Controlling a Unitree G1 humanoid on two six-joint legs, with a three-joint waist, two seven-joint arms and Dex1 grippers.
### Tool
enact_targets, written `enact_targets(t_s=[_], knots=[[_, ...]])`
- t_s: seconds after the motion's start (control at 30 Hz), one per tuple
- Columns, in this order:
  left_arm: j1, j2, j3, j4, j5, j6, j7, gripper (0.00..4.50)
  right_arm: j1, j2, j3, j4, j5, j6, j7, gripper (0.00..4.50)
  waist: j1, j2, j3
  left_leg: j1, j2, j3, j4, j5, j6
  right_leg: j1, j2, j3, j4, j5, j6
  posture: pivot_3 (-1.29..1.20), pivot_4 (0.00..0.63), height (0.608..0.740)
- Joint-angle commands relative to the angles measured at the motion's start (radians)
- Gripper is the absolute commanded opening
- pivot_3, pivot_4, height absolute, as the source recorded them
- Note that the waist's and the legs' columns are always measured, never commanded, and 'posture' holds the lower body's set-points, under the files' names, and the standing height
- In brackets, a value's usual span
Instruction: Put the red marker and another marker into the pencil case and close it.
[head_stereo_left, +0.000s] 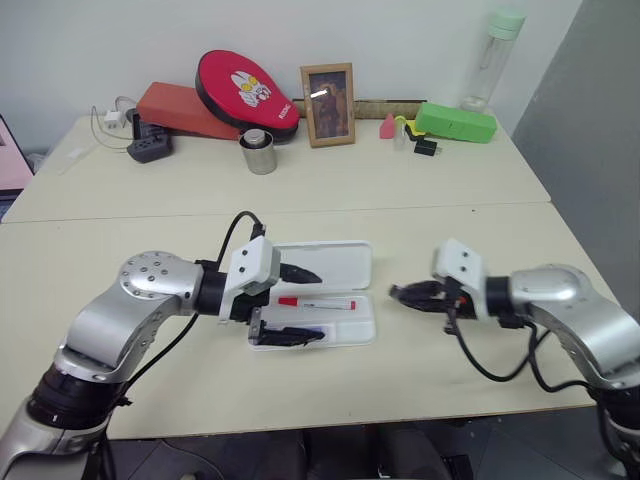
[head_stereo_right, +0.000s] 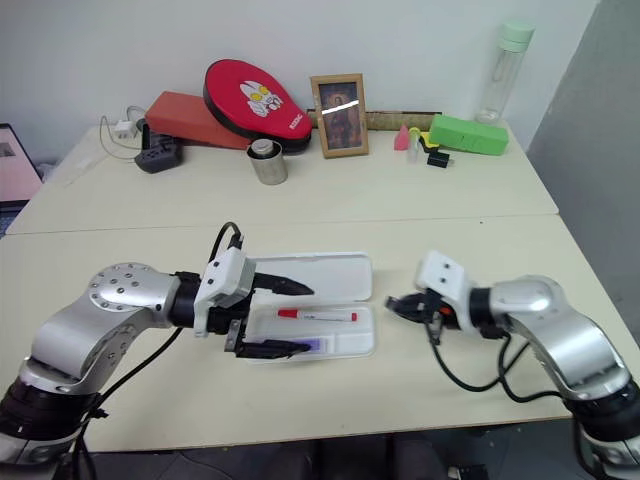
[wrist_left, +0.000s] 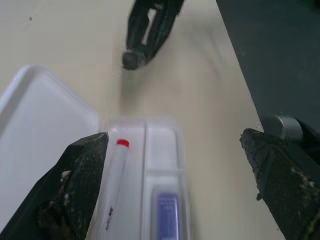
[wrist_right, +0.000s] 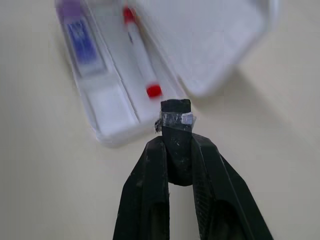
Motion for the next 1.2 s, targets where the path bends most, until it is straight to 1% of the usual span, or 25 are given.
enact_targets(t_s=[0.03,0.1,0.3,0.63,0.7,0.73,0.77,0.97,1.0,1.07,1.1,1.13,1.2], knots=[[0.016,0.041,0.052,-0.018,-0.001,-0.025,-0.025,4.5,-0.067,0.072,0.119,0.027,-0.043,-0.012,-0.009,0.27,0.005,0.0,0.0,-0.001,0.0,0.0,0.0,0.0,0.0,0.0,0.0,0.0,0.0,0.0,0.0,0.0,0.15,0.74],[0.023,0.053,0.067,-0.019,-0.004,-0.026,-0.027,4.5,-0.088,0.098,0.16,0.061,-0.068,-0.016,-0.011,0.27,0.009,0.0,0.0,-0.002,0.001,0.0,0.0,0.0,0.0,0.0,0.0,0.0,0.0,0.0,-0.001,0.0,0.15,0.74],[0.04,0.068,0.103,-0.038,-0.013,-0.009,-0.006,4.5,-0.093,0.111,0.243,0.115,-0.117,-0.049,0.014,0.27,0.013,0.0,0.0,-0.004,-0.001,-0.001,0.001,0.0,0.0,-0.001,-0.006,-0.001,-0.001,0.0,0.0,0.0,0.15,0.74],[0.063,0.072,0.127,-0.076,-0.028,0.022,0.014,4.5,-0.082,0.085,0.258,0.136,-0.139,-0.068,0.062,0.27,0.01,0.0,0.0,-0.003,-0.001,-0.001,0.001,0.0,0.0,-0.001,-0.005,-0.001,0.0,0.0,0.0,0.0,0.15,0.74],[0.062,0.071,0.127,-0.076,-0.028,0.023,0.014,4.5,-0.082,0.087,0.256,0.135,-0.14,-0.067,0.065,0.97,0.01,0.0,0.0,-0.002,-0.001,-0.001,0.0,0.0,0.0,-0.001,-0.005,-0.001,0.0,0.0,0.0,0.0,0.15,0.74],[0.061,0.07,0.126,-0.076,-0.028,0.024,0.016,4.5,-0.084,0.088,0.253,0.135,-0.14,-0.067,0.067,1.07,0.01,0.0,0.0,-0.003,-0.001,-0.001,0.0,0.0,0.0,-0.001,-0.005,-0.001,0.0,0.0,0.0,0.0,0.15,0.74],[0.059,0.068,0.124,-0.075,-0.028,0.024,0.017,4.5,-0.085,0.089,0.25,0.135,-0.14,-0.067,0.07,1.27,0.01,0.0,0.0,-0.003,-0.001,-0.001,0.0,0.0,0.0,-0.001,-0.005,-0.001,0.0,0.0,0.0,0.0,0.15,0.74],[0.049,0.061,0.113,-0.078,-0.029,0.027,0.028,4.5,-0.082,0.081,0.241,0.131,-0.144,-0.072,0.076,2.81,0.01,0.0,0.0,-0.003,-0.001,-0.001,0.0,0.0,0.0,-0.001,-0.005,-0.001,0.0,0.0,0.0,0.0,0.15,0.74],[0.049,0.061,0.113,-0.076,-0.03,0.026,0.027,4.5,-0.082,0.081,0.236,0.128,-0.14,-0.07,0.079,2.99,0.01,0.0,0.0,-0.003,-0.001,-0.001,0.001,0.0,0.0,-0.001,-0.005,-0.001,0.0,0.0,0.0,0.0,0.15,0.74],[0.049,0.062,0.113,-0.074,-0.029,0.025,0.027,4.5,-0.082,0.084,0.223,0.126,-0.133,-0.073,0.08,3.57,0.01,0.0,0.0,-0.003,-0.001,-0.001,0.0,0.0,0.0,-0.001,-0.005,-0.001,0.0,0.0,0.0,0.0,0.15,0.74],[0.049,0.062,0.113,-0.074,-0.029,0.025,0.027,4.5,-0.083,0.086,0.219,0.127,-0.133,-0.073,0.077,3.74,0.01,0.0,0.0,-0.003,-0.001,-0.001,0.0,0.0,0.0,-0.001,-0.005,-0.001,0.0,0.0,0.0,0.0,0.15,0.74],[0.047,0.061,0.112,-0.075,-0.029,0.026,0.028,4.5,-0.083,0.086,0.219,0.13,-0.135,-0.076,0.077,4.15,0.01,0.0,0.0,-0.003,-0.001,-0.001,0.001,0.0,0.0,-0.001,-0.005,-0.001,0.0,0.0,0.0,0.0,0.15,0.74],[0.044,0.06,0.111,-0.077,-0.031,0.029,0.029,4.5,-0.085,0.088,0.218,0.136,-0.137,-0.077,0.079,4.45,0.01,0.0,0.0,-0.003,-0.001,-0.001,0.0,0.0,0.0,-0.001,-0.005,-0.001,0.0,0.0,0.0,0.0,0.15,0.74]])
